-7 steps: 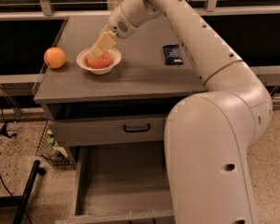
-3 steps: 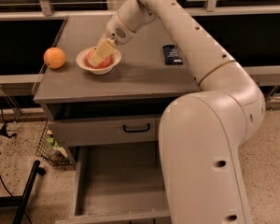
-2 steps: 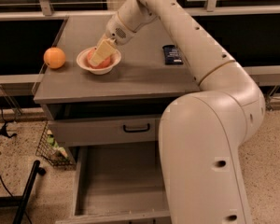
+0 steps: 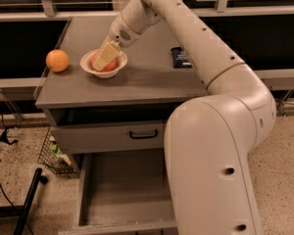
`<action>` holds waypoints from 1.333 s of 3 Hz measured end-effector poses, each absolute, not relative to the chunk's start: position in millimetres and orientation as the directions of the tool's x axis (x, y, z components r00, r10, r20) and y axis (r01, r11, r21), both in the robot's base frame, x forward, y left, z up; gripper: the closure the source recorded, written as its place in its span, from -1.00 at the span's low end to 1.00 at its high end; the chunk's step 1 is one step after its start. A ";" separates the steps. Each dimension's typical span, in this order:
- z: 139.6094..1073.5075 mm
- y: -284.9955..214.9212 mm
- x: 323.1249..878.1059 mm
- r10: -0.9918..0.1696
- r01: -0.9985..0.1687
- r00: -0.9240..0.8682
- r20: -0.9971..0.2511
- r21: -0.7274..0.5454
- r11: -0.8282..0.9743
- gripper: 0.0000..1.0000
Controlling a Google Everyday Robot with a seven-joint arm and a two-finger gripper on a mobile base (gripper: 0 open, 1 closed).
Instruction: Place apple into middle drawer
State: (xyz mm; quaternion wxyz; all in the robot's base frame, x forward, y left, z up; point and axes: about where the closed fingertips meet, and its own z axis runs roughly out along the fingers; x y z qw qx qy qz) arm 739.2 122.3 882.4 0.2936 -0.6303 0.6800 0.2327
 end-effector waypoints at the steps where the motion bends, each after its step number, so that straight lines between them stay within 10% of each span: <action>1: 881.2 125.1 743.6 -0.720 -0.992 -0.020 -0.694 -0.073 0.098 -0.22; 4: 875.4 128.2 746.0 -0.735 -0.992 -0.002 -0.678 -0.090 0.086 -0.20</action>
Offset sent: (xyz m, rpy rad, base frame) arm 0.0114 0.0030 0.0006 -0.0115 -0.0625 -0.0017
